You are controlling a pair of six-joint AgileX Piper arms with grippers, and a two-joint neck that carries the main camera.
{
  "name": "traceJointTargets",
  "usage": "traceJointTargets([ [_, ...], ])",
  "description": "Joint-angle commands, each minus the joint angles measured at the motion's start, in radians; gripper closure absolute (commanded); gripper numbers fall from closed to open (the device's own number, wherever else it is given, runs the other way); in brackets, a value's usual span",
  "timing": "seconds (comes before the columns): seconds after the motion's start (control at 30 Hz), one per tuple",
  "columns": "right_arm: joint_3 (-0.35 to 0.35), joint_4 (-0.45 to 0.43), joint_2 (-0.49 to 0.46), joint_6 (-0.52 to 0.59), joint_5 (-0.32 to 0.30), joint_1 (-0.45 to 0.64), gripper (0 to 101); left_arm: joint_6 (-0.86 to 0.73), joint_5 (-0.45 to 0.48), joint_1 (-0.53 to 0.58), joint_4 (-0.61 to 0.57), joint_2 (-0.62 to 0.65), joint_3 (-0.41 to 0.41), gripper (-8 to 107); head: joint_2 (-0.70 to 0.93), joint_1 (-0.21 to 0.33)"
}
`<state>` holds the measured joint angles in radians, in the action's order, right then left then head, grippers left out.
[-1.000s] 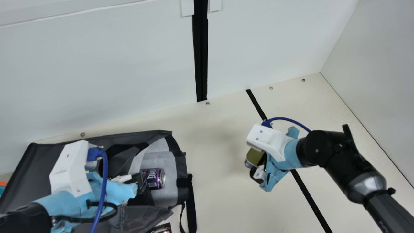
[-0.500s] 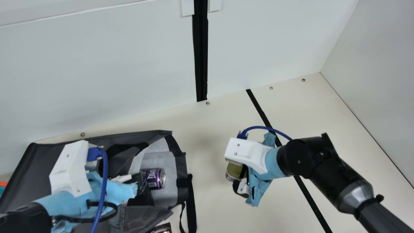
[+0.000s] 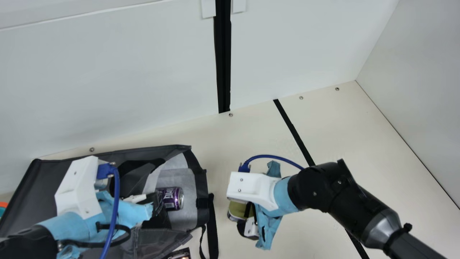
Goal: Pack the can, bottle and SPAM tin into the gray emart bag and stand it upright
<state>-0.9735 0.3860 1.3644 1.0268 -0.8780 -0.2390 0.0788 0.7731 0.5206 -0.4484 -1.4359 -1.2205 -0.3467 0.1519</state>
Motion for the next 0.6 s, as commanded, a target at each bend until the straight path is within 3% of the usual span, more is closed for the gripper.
traceJointTargets([
  [0.0,0.007,0.035,0.003,0.021,0.016,-0.005,101,0.000,0.000,0.000,0.000,0.000,0.000,107,-0.002,0.023],
  [0.57,0.080,0.376,0.033,0.304,0.143,-0.004,101,0.000,0.000,0.000,0.000,0.000,0.000,107,-0.002,0.023],
])
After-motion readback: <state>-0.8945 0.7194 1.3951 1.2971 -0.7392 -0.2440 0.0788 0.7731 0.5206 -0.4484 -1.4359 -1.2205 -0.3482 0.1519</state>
